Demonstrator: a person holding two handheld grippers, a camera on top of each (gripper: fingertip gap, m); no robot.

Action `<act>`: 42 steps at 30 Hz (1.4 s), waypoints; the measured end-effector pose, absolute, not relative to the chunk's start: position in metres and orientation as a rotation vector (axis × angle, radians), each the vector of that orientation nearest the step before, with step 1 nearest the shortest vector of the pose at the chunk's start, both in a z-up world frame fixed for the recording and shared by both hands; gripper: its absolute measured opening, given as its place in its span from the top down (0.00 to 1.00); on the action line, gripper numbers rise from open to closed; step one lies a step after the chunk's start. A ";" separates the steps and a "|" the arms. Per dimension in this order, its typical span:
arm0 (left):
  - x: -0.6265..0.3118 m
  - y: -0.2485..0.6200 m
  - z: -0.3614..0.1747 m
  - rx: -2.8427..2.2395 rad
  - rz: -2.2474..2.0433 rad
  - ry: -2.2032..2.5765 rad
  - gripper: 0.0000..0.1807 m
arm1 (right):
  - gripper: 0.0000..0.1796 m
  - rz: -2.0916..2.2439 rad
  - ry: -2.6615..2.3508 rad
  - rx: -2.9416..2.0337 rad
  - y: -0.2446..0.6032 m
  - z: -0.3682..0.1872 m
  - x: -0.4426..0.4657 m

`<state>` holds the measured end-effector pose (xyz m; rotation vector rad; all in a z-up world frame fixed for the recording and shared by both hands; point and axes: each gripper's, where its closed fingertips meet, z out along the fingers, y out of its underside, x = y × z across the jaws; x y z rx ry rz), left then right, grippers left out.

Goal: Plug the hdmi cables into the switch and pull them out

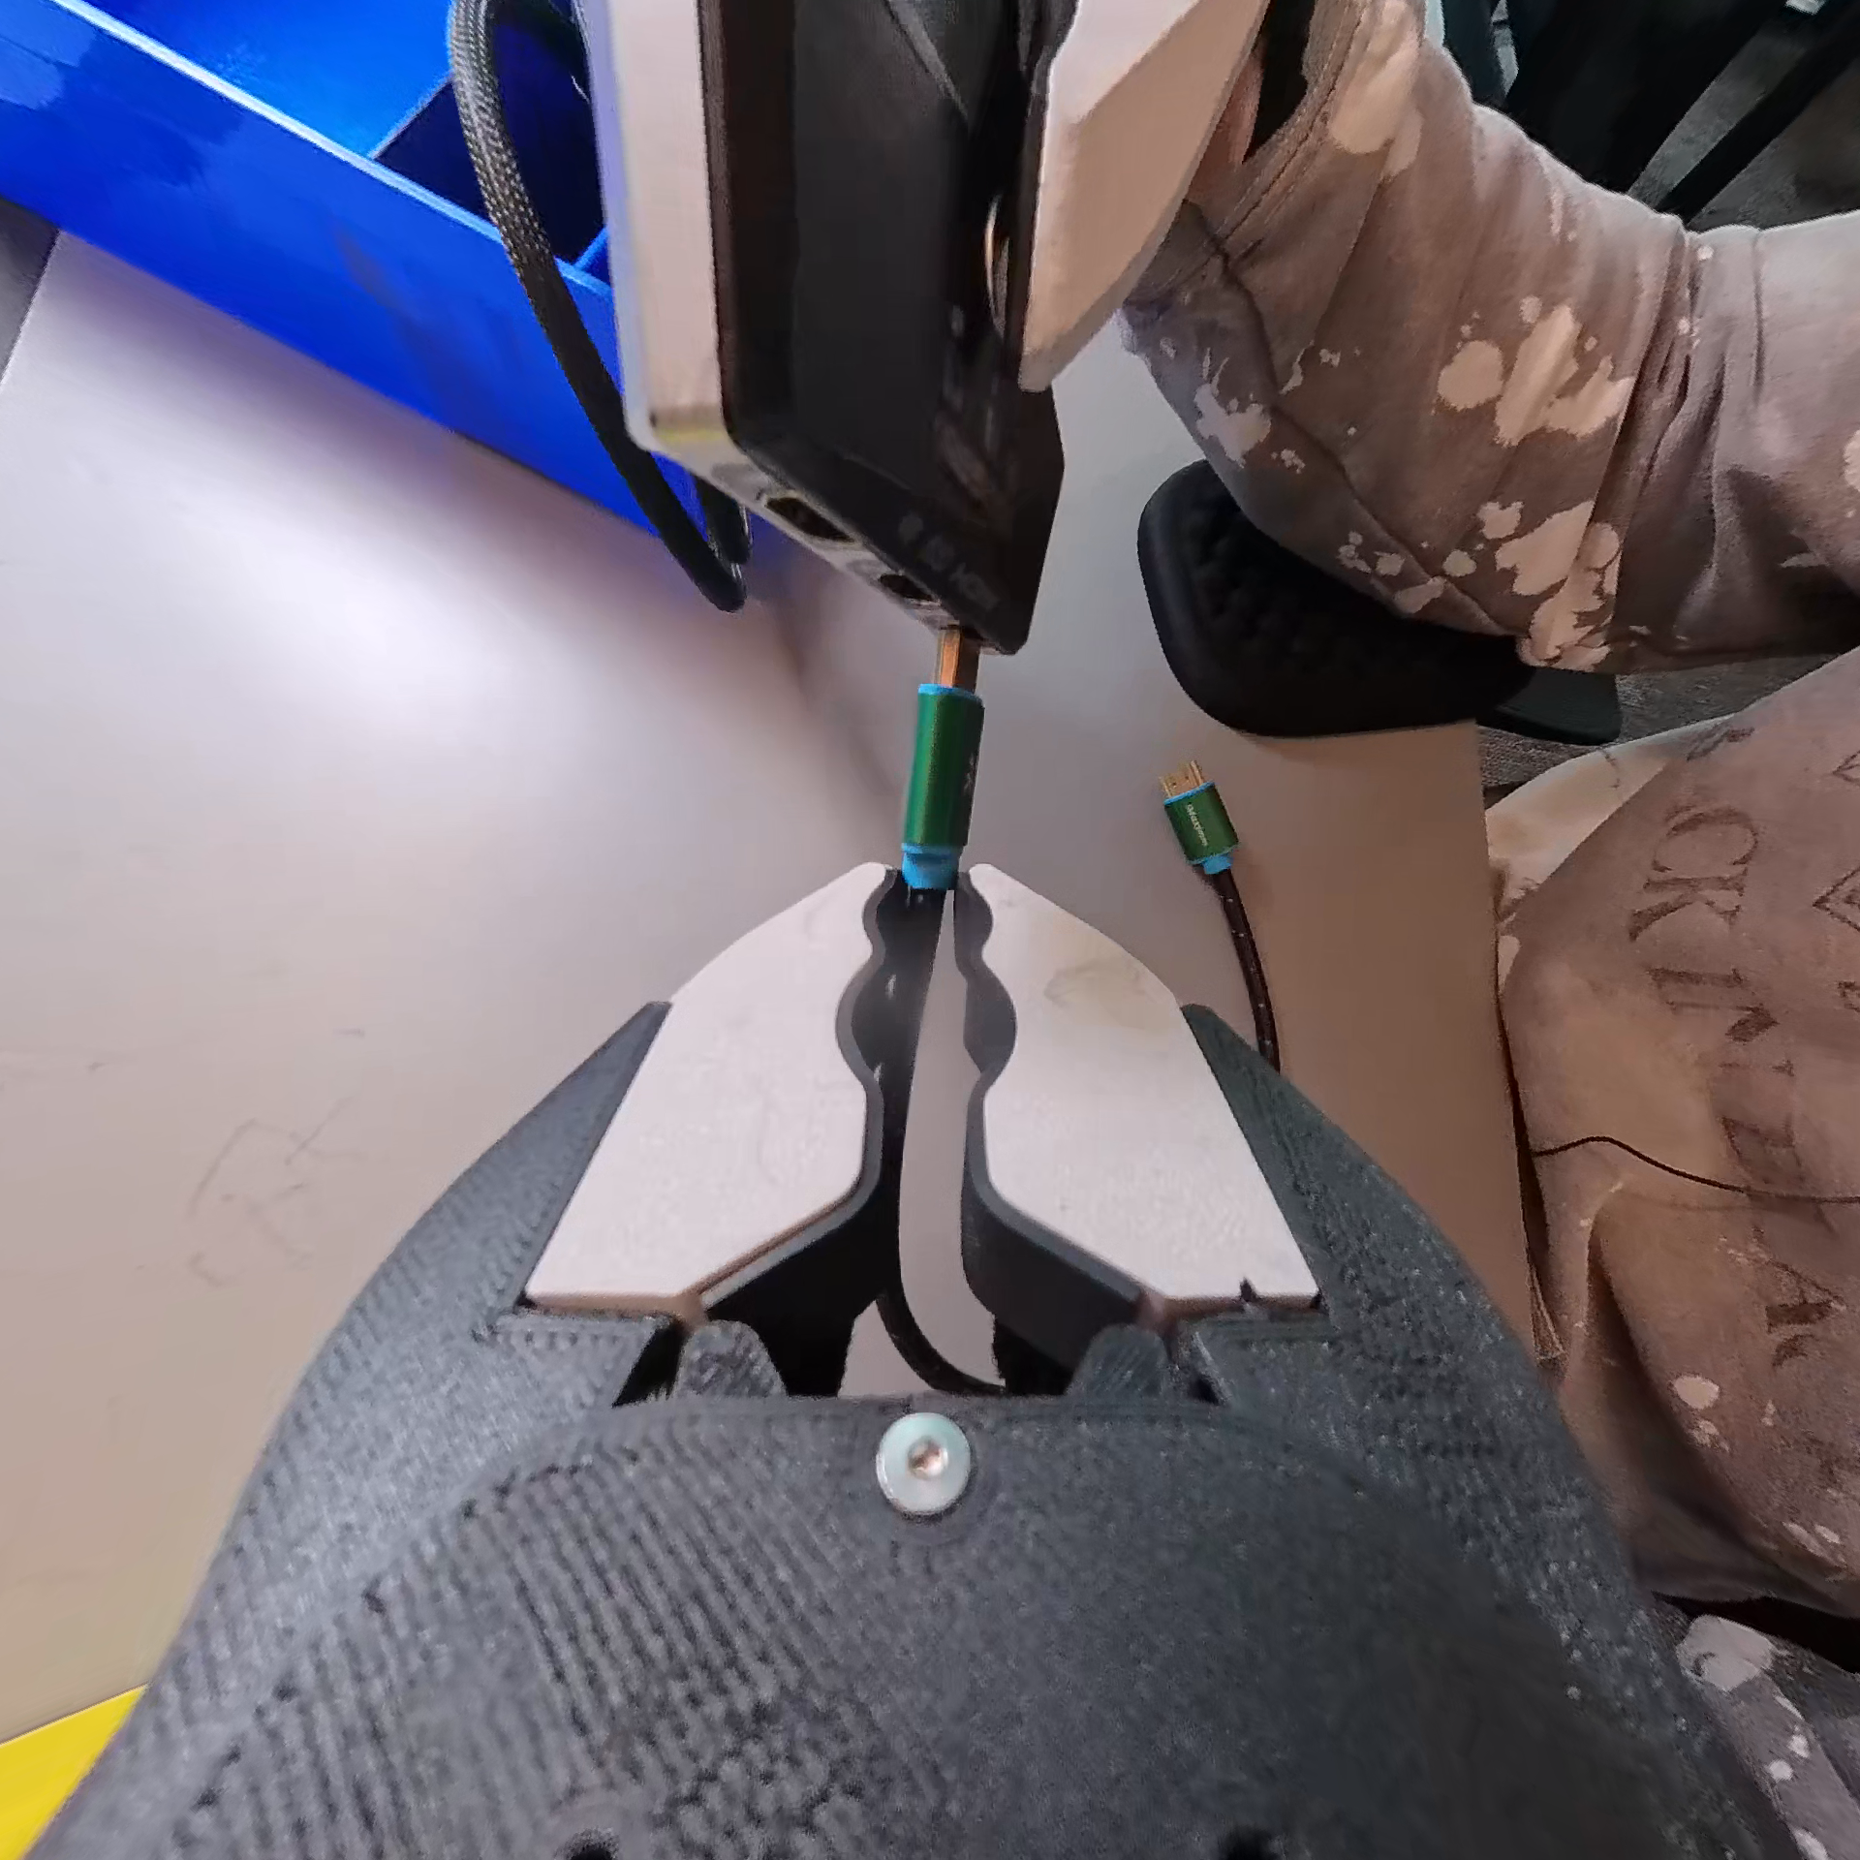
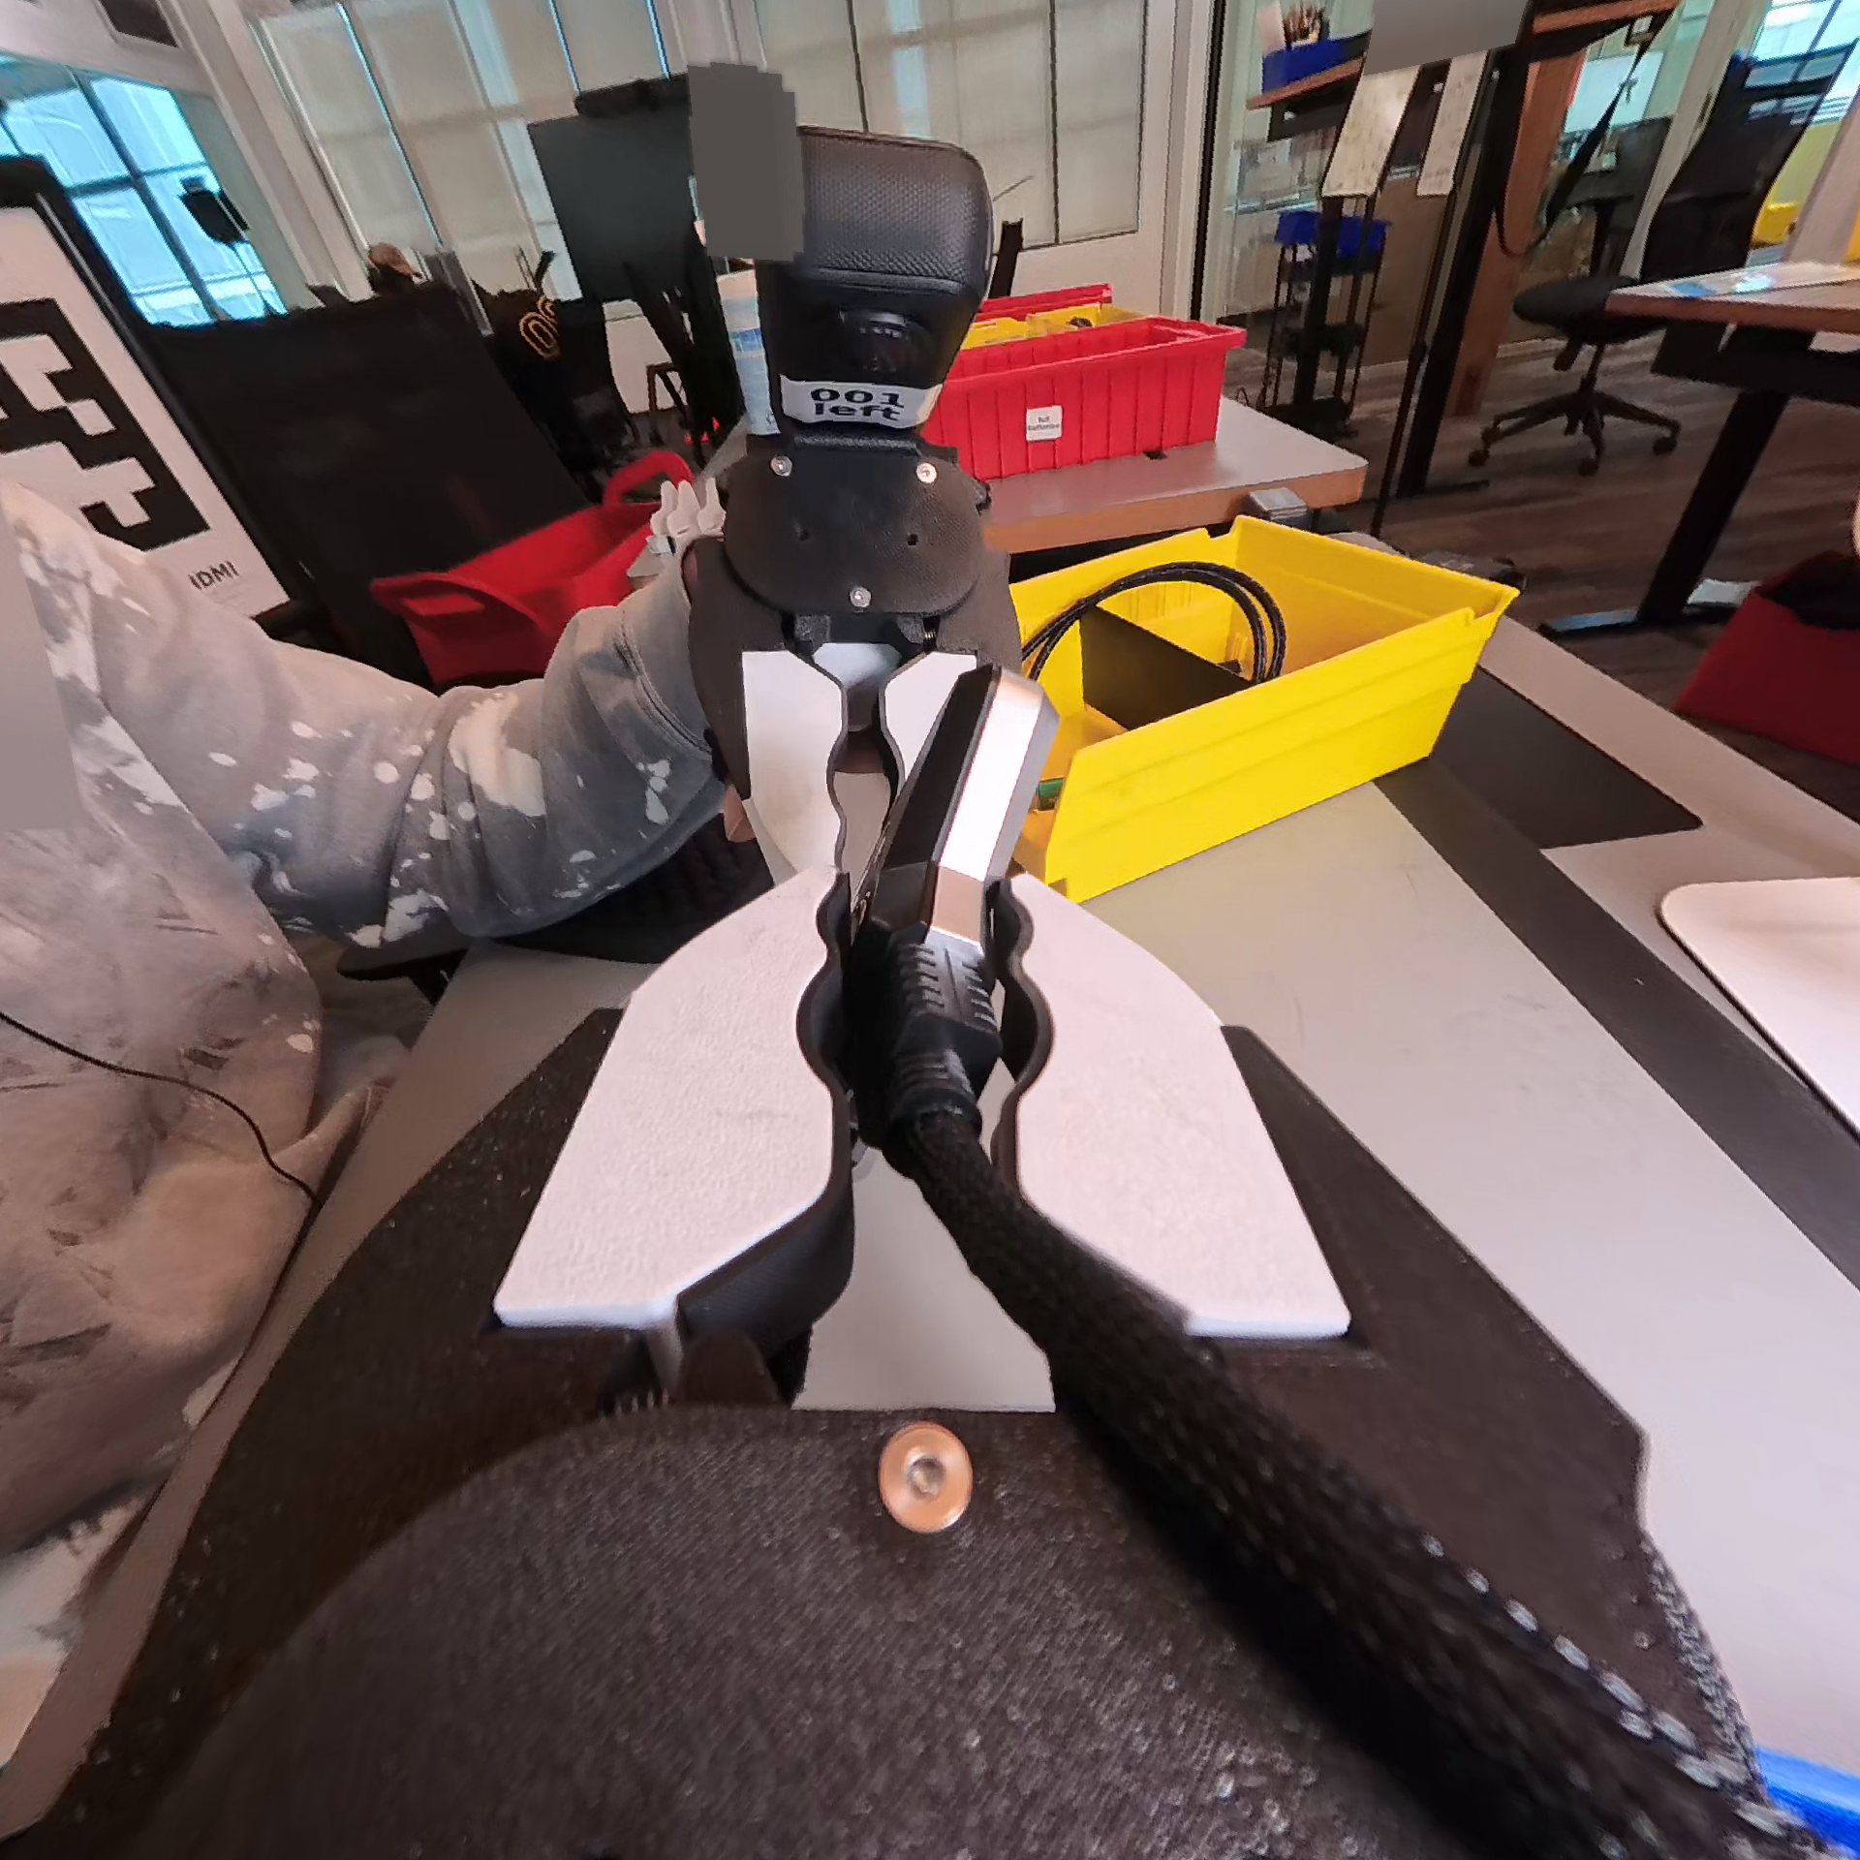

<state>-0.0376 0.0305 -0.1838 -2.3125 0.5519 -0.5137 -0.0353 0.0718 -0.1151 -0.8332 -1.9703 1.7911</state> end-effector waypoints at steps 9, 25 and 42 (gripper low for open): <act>-0.035 0.030 -0.182 -2.285 -0.591 0.538 0.94 | 0.86 1.868 -1.956 -0.815 0.072 -0.116 -0.033; -0.058 0.040 -0.141 -1.975 -0.795 0.342 0.95 | 0.87 2.107 -1.470 -0.835 0.084 -0.084 -0.060; -0.058 0.031 -0.123 -1.840 -0.906 0.376 0.94 | 0.85 1.977 -1.679 -0.853 0.075 -0.082 -0.048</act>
